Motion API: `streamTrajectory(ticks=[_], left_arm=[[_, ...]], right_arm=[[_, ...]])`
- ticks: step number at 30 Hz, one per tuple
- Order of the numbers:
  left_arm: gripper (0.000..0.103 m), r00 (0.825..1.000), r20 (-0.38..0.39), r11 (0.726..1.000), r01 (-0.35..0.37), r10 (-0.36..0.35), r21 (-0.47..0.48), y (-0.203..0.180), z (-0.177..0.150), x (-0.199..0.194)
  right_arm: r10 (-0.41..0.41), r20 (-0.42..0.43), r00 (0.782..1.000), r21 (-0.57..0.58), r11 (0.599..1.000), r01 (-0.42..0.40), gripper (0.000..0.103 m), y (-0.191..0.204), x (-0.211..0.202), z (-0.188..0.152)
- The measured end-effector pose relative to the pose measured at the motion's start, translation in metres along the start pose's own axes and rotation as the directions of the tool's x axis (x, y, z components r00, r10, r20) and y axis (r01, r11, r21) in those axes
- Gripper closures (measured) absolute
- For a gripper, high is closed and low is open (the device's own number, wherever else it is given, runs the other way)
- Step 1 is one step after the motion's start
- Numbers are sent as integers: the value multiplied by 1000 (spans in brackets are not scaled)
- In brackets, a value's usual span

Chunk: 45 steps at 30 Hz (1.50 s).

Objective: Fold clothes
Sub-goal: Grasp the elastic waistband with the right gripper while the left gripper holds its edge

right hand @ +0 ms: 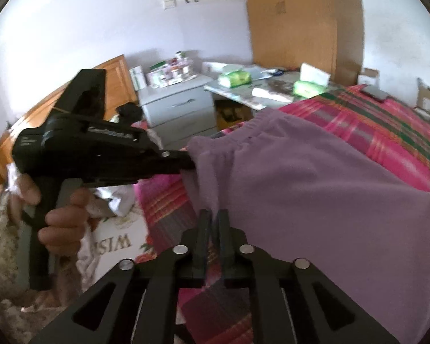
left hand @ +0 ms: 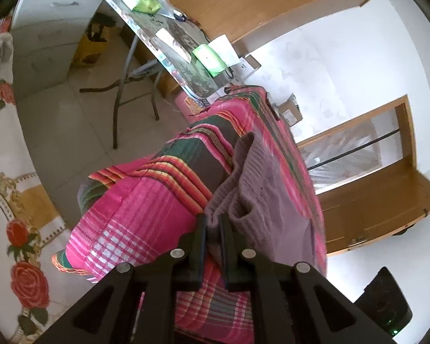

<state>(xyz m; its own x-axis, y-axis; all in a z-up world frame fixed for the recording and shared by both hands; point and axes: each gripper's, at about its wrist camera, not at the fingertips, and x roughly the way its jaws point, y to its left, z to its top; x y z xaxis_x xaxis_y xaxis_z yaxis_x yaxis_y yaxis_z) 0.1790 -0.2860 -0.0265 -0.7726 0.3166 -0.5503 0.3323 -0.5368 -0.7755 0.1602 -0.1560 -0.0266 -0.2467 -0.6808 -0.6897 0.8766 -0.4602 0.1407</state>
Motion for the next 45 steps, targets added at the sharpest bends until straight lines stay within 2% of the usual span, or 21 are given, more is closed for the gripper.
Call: streamTrajectory(ticks=[1, 3, 5, 8, 9, 12, 14, 15, 20, 25, 30, 36, 40, 43, 45], left_arm=[[93, 1000, -1, 1000, 15, -15, -11, 2, 0, 0], [91, 999, -2, 999, 38, -38, -25, 6, -1, -2], [89, 999, 1, 998, 55, -55, -34, 7, -1, -3], [82, 997, 1, 996, 78, -78, -36, 8, -2, -5], [77, 996, 3, 995, 89, -89, -41, 8, -1, -6], [75, 994, 8, 992, 111, -110, -67, 12, 0, -6], [75, 993, 7, 990, 118, -118, -80, 14, 1, -6], [75, 993, 6, 989, 122, -122, -83, 15, 1, -5], [75, 988, 8, 982, 154, -154, -114, 21, 3, -6], [75, 986, 5, 980, 163, -164, -114, 21, 6, -7], [75, 985, -8, 979, 172, -174, -108, 19, 8, -6], [75, 982, -25, 978, 182, -185, -98, 15, 11, -4], [75, 983, -38, 981, 175, -178, -78, 10, 11, -7], [74, 985, -30, 982, 167, -170, -85, 11, 15, -8], [68, 987, -20, 983, 158, -160, -92, 13, 19, -9]], right_arm=[[13, -9, 1000, -8, 1000, -13, 86, 0, -1, 1], [30, 16, 999, 5, 1000, -30, 85, -2, -8, 4], [37, 37, 999, 23, 999, -38, 80, -4, -11, 9], [31, 54, 998, 51, 998, -34, 78, -5, -8, 18], [28, 55, 998, 55, 998, -31, 78, -5, -5, 21], [43, 51, 998, 49, 998, -46, 76, -2, 4, 26], [29, 42, 999, 28, 999, -30, 65, 1, 11, 28], [22, 37, 999, 18, 1000, -23, 64, 2, 15, 29], [49, 18, 999, -34, 998, -48, 64, 15, 23, 26], [9, -6, 1000, -93, 996, -10, 62, 28, 29, 21], [-85, 9, 996, -106, 991, 85, 62, 33, 35, 24], [-141, 3, 990, -115, 983, 141, 62, 39, 46, 29], [-211, -1, 978, -159, 965, 208, 62, 47, 56, 29], [-257, 13, 966, -168, 952, 255, 74, 48, 59, 27], [-262, 26, 965, -172, 950, 262, 78, 47, 58, 26]])
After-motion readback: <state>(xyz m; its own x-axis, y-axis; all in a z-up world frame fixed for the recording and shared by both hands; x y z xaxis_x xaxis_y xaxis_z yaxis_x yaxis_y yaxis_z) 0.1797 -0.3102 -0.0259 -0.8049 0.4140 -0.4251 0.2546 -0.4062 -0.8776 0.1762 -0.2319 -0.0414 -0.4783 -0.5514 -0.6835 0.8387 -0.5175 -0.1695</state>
